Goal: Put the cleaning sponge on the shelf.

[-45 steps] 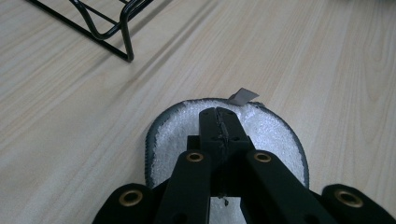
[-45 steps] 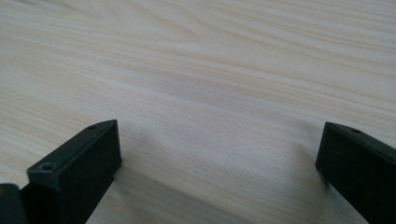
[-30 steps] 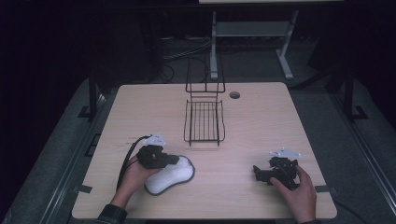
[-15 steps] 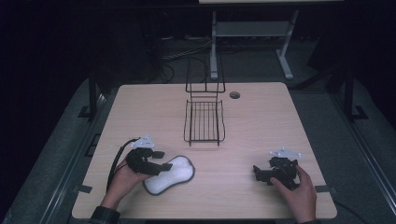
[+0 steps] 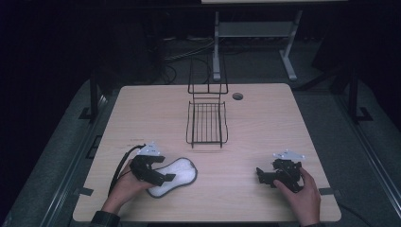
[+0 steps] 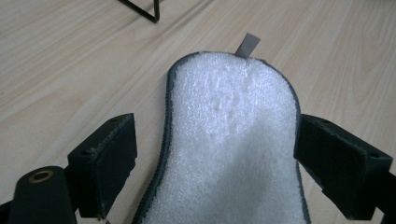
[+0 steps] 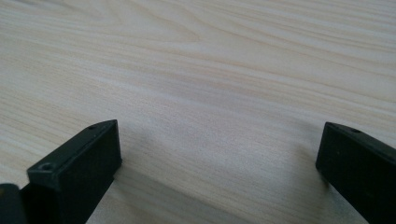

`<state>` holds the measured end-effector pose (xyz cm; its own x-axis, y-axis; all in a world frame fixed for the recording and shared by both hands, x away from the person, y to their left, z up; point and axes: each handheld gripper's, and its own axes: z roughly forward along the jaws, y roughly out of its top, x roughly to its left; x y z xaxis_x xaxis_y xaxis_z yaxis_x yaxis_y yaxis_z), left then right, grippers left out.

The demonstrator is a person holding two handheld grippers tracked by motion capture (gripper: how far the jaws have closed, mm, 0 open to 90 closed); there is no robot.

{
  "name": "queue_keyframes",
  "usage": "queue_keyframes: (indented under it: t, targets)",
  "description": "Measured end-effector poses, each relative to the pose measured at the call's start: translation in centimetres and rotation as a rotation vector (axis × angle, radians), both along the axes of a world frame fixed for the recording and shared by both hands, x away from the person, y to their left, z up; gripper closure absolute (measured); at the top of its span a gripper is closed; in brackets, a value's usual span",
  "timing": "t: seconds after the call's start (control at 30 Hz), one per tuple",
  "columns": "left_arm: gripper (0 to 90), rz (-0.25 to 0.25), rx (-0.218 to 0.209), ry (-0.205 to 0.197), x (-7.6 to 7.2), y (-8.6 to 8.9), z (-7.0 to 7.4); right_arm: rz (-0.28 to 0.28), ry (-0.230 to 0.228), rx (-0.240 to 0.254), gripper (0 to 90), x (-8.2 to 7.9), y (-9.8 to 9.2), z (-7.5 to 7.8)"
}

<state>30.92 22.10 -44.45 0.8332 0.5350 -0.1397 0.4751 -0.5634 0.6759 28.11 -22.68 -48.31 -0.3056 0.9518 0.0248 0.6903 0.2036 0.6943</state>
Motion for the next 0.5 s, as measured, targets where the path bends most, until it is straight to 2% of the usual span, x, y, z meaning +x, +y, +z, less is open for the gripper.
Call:
queue_keyframes:
  t: [0.5]
  targets:
    - [12.6,-0.037,0.028,0.021,0.0,-0.9,-1.4,0.0,0.0,0.0,0.0,0.0,0.0,0.0]
